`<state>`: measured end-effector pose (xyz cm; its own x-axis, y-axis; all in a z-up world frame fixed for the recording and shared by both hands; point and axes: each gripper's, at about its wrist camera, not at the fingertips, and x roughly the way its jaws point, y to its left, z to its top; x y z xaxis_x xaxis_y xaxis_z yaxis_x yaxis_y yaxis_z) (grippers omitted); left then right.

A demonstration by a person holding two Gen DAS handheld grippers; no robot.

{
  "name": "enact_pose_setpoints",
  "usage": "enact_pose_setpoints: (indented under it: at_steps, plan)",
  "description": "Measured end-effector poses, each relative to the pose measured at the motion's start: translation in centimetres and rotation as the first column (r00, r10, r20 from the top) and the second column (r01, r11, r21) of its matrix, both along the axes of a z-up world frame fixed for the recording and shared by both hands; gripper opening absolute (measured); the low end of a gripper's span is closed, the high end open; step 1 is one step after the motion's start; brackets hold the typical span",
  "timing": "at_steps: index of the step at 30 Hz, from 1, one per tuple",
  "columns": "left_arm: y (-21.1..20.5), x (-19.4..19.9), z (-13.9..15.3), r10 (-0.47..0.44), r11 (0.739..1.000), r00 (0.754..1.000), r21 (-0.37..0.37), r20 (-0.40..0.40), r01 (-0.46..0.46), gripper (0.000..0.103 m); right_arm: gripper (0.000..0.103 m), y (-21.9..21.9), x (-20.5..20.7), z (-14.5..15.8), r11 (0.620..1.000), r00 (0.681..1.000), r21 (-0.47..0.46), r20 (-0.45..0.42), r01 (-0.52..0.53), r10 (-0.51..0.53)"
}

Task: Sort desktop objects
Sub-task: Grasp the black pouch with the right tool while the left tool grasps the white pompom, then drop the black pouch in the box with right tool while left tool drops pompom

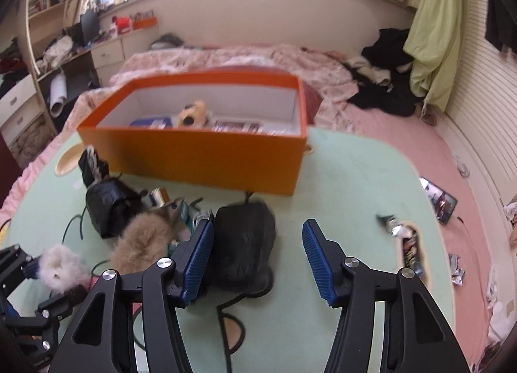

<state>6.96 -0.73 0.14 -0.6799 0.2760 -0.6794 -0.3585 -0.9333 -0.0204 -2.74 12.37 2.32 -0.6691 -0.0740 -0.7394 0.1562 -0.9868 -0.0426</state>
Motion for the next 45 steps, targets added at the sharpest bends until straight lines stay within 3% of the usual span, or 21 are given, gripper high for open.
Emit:
enact_pose_setpoints:
  at_steps: [2,3,5,8,10,15,22,27,30,33,37,42,43,44,45]
  plan:
    - [-0.1,0.0,0.0,0.0,1.0,1.0,0.006,0.001,0.0,0.04,0.056,-0.1,-0.1,-0.8,1.0,1.0,0.025,0.022,0.003,-0.004]
    - [-0.2,0.0,0.0,0.0,1.0,1.0,0.01,0.001,0.0,0.04,0.05,-0.1,-0.2,-1.3,0.999,0.999,0.035,0.04,-0.004,0.002]
    - [-0.3,0.0,0.0,-0.001,1.0,1.0,0.015,0.002,0.001,0.04,0.026,0.3,0.3,-1.3,0.999,1.0,-0.023,0.019,-0.024,0.025]
    - [-0.4,-0.1,0.0,-0.002,1.0,1.0,0.019,0.002,0.002,0.039,0.026,1.4,0.8,-0.9,0.998,1.0,-0.064,0.012,0.008,-0.008]
    - [-0.4,-0.1,0.0,-0.001,1.0,1.0,0.02,0.0,0.001,0.039,0.026,2.4,1.6,-0.5,0.988,1.0,-0.153,-0.015,0.004,-0.006]
    - [-0.9,-0.1,0.0,0.007,0.999,1.0,0.045,0.0,-0.007,0.039,0.026,2.2,4.9,0.8,0.987,0.994,-0.153,-0.101,-0.049,0.034]
    - [-1.7,1.3,1.5,-0.02,0.993,0.998,0.116,-0.061,0.027,0.039,0.026,1.4,7.1,1.5,0.976,0.99,-0.188,-0.108,-0.112,0.093]
    - [-1.5,0.3,2.2,-0.032,0.99,0.999,0.138,-0.036,0.037,0.039,0.026,0.8,6.7,1.7,0.976,0.989,-0.182,-0.103,-0.12,0.103]
    - [-2.0,-1.0,3.5,-0.027,0.984,0.999,0.175,-0.034,0.033,0.039,0.026,0.7,5.4,2.5,0.977,0.99,-0.18,-0.103,-0.116,0.098]
    - [-2.2,-2.9,5.5,-0.017,0.988,0.998,0.151,-0.062,0.026,0.039,0.026,0.6,3.5,3.9,0.98,0.988,-0.159,-0.118,-0.116,0.098]
    - [-2.8,-7.4,8.6,-0.003,0.986,0.997,0.165,-0.078,0.016,0.039,0.026,0.2,0.0,6.1,0.987,0.984,-0.117,-0.154,-0.111,0.093]
    - [-2.3,-15.1,11.0,0.037,0.98,0.999,0.196,-0.029,-0.03,0.039,0.027,-0.6,-6.9,8.0,0.983,0.989,-0.156,-0.129,-0.097,0.077]
    - [-2.1,-16.4,11.0,0.034,0.978,0.999,0.205,-0.006,-0.032,0.043,0.027,-0.7,-8.1,8.0,0.982,0.99,-0.169,-0.121,-0.088,0.068]
    - [-1.7,-18.0,10.6,0.02,0.976,0.999,0.216,0.033,-0.027,0.056,0.03,-0.9,-9.4,8.0,0.981,0.991,-0.178,-0.117,-0.078,0.058]
    - [-1.5,-19.1,10.3,0.026,0.977,0.997,0.211,0.067,-0.039,0.063,0.049,-1.0,-10.2,7.9,0.982,0.993,-0.178,-0.11,-0.067,0.048]
